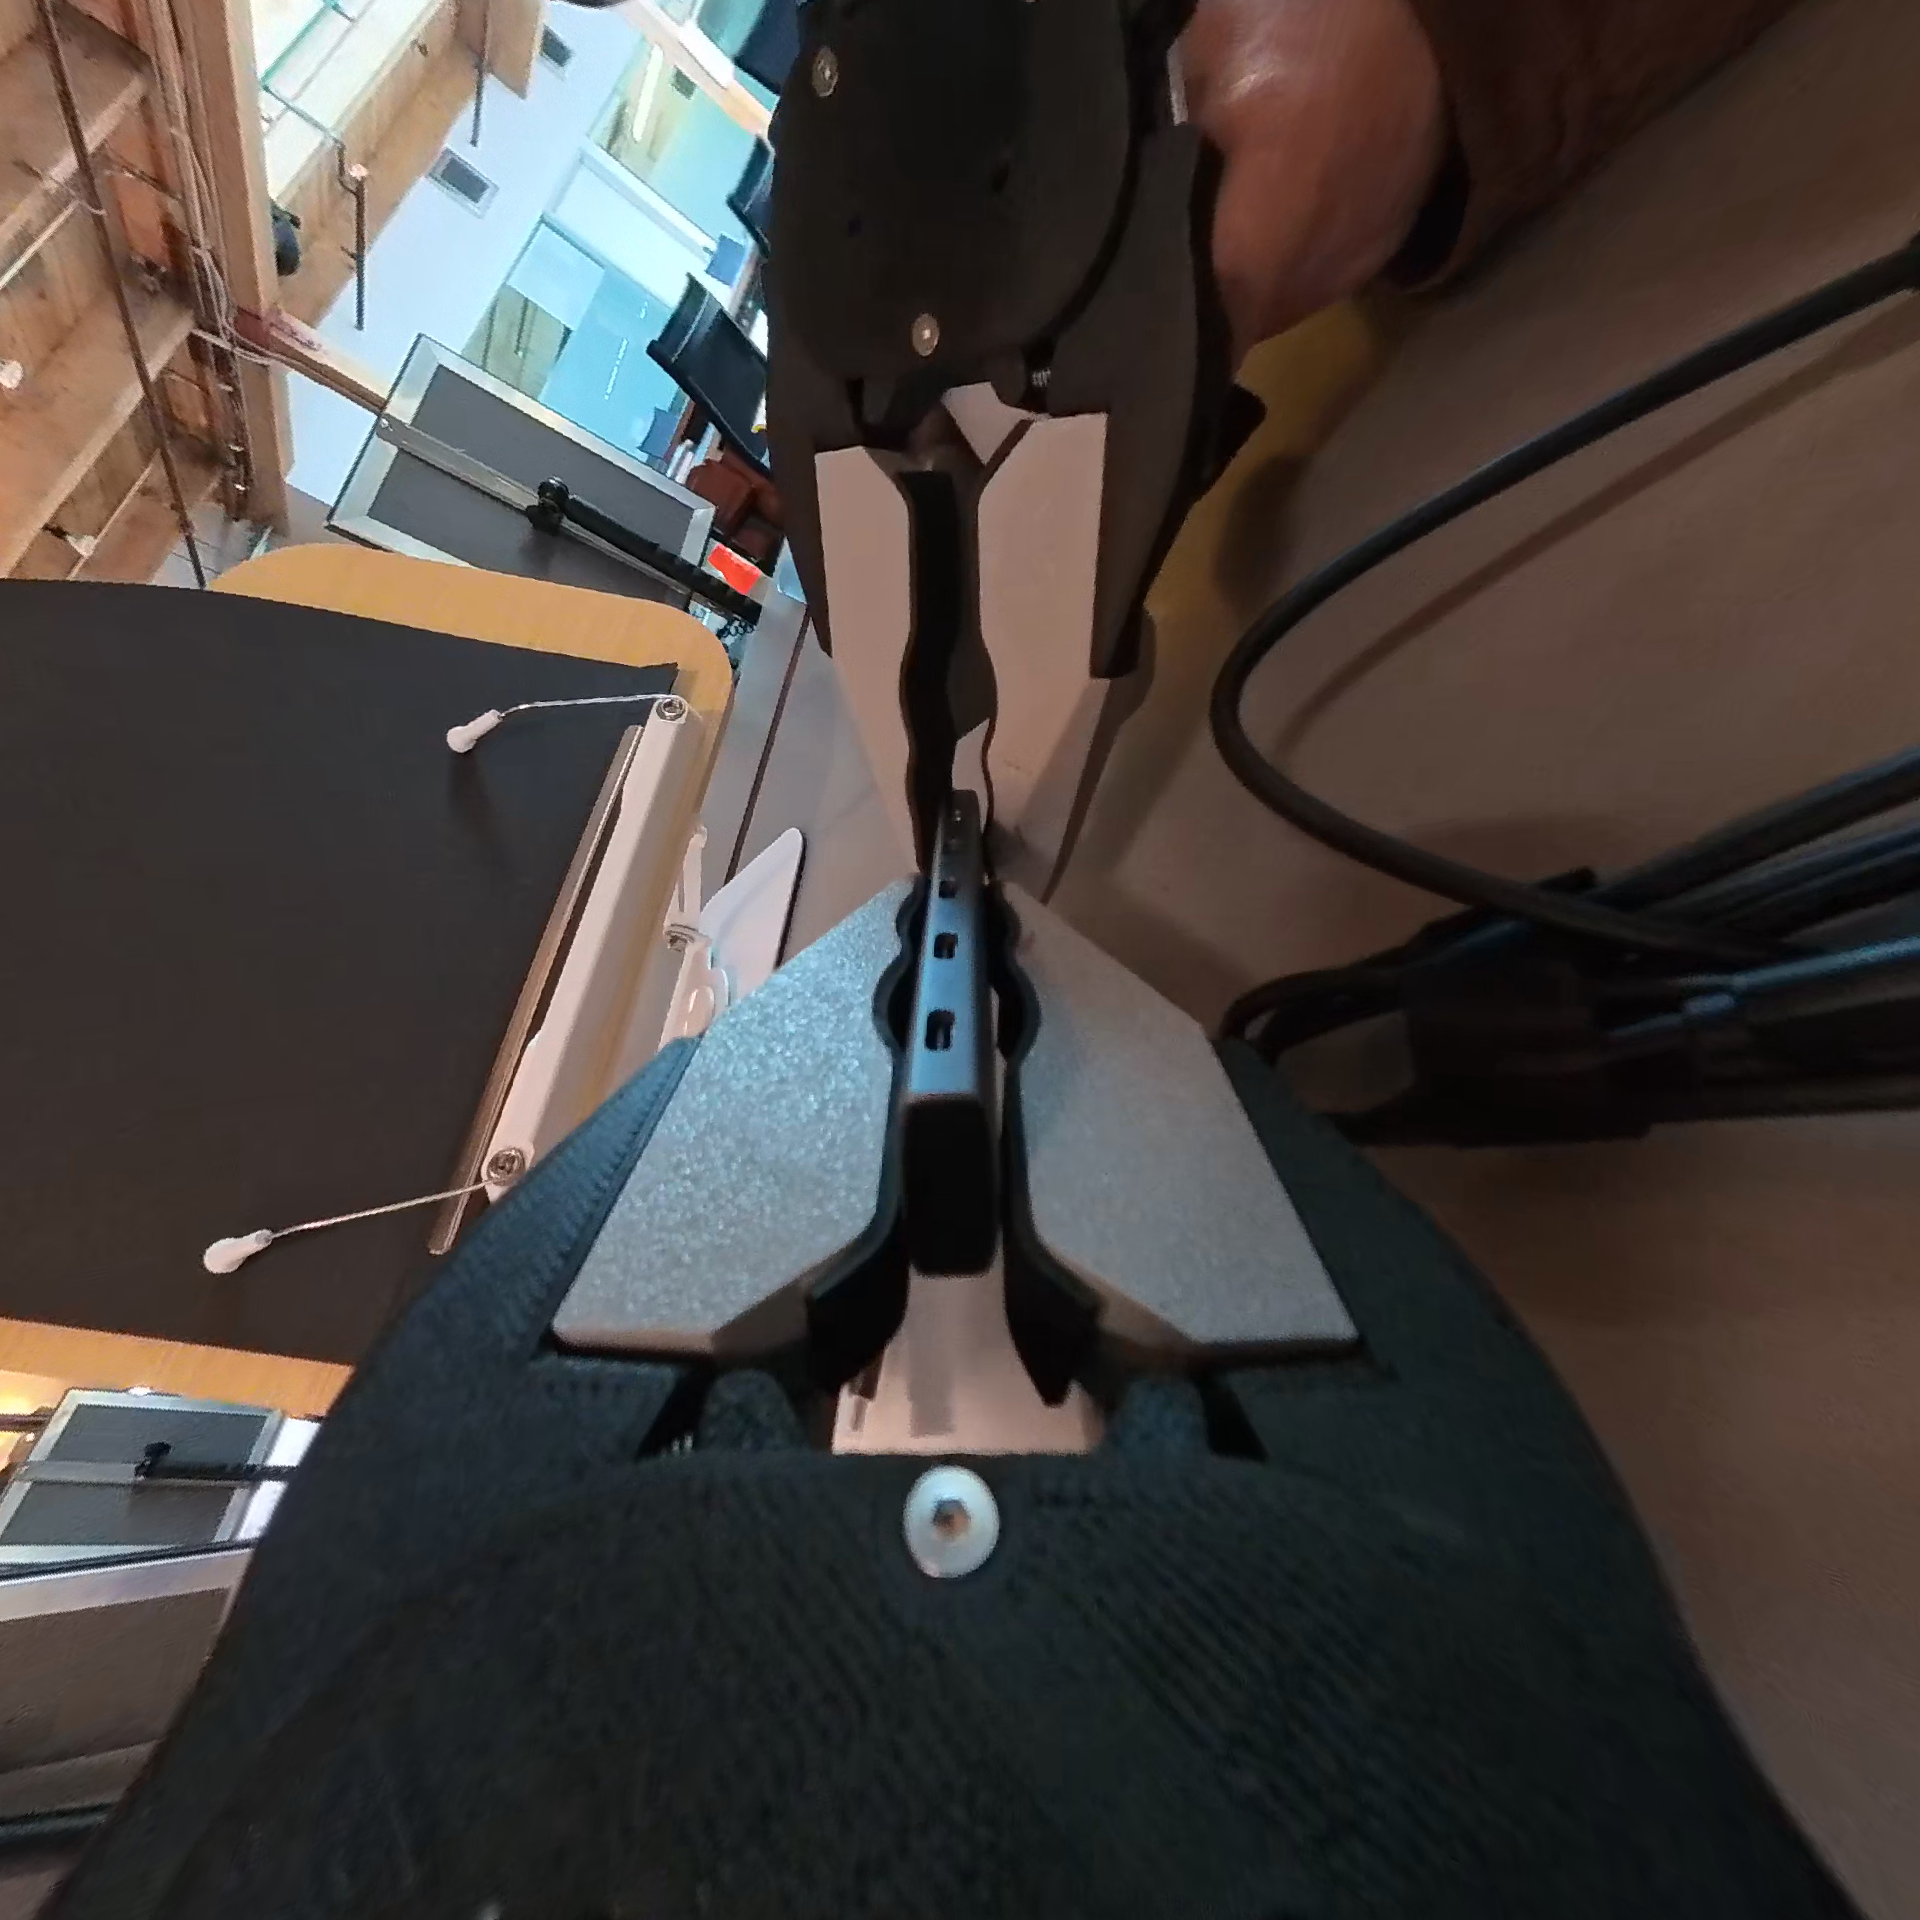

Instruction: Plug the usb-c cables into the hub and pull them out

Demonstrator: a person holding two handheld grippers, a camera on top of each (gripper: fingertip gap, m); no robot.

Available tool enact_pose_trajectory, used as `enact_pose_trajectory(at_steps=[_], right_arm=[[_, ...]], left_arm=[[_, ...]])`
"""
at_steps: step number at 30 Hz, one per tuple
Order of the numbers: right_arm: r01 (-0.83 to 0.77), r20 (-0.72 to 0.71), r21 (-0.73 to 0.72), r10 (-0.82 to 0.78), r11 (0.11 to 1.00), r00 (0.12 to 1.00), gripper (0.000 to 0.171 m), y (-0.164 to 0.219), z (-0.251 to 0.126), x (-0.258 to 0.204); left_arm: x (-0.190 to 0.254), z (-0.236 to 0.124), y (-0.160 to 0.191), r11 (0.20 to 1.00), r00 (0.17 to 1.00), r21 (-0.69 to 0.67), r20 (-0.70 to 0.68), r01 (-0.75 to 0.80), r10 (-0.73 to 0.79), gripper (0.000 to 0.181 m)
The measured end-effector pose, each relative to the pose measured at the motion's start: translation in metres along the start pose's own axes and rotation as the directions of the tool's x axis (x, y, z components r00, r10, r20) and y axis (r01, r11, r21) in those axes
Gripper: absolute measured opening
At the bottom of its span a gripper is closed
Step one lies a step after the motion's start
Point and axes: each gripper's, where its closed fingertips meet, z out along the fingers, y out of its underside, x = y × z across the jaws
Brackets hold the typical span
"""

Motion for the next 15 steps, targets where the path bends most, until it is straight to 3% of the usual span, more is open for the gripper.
enact_pose_trajectory(at_steps=[15], right_arm=[[-0.001,-0.004,0.019,0.001,1.000,1.000,0.016,-0.0086,0.0013,-0.0037]], left_arm=[[-0.0010,0.0041,0.0092,0.998,1.000,-0.050,0.008,-0.022,0.022,0.007]])
